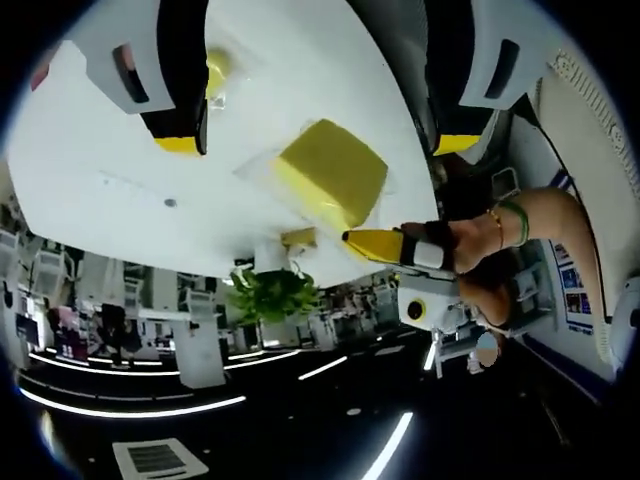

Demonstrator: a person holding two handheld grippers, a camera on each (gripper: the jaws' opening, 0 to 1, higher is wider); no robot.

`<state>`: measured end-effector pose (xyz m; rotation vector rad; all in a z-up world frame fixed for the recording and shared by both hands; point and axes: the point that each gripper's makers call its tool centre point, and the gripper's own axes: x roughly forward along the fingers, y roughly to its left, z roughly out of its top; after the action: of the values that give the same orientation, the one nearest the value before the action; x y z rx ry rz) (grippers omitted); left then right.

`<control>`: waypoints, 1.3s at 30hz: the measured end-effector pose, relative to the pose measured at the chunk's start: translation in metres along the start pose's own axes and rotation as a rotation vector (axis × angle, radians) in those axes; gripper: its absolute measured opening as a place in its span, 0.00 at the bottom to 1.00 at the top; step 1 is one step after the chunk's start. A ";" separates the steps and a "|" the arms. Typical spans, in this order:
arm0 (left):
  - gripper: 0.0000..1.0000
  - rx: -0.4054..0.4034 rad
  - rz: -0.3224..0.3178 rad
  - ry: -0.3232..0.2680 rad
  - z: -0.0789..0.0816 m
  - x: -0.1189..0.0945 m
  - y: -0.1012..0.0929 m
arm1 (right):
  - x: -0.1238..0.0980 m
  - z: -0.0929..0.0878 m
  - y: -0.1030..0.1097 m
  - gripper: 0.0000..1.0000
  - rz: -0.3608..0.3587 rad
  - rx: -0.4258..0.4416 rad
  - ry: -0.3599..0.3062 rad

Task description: Compare the silicone blocks by pressing each to a similar depth, holding the contact briefly, and releasing to observe deformation and rebound differences across the visible hardness samples.

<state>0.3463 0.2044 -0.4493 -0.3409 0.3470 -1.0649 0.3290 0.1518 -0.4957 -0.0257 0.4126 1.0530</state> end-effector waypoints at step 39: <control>0.00 0.147 -0.293 0.019 0.018 -0.016 -0.056 | 0.024 0.021 0.059 0.31 0.407 0.213 -0.112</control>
<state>0.3035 0.1957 -0.4073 -0.2547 0.2380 -1.3742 0.2960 0.2059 -0.4740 0.3174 0.4363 1.3981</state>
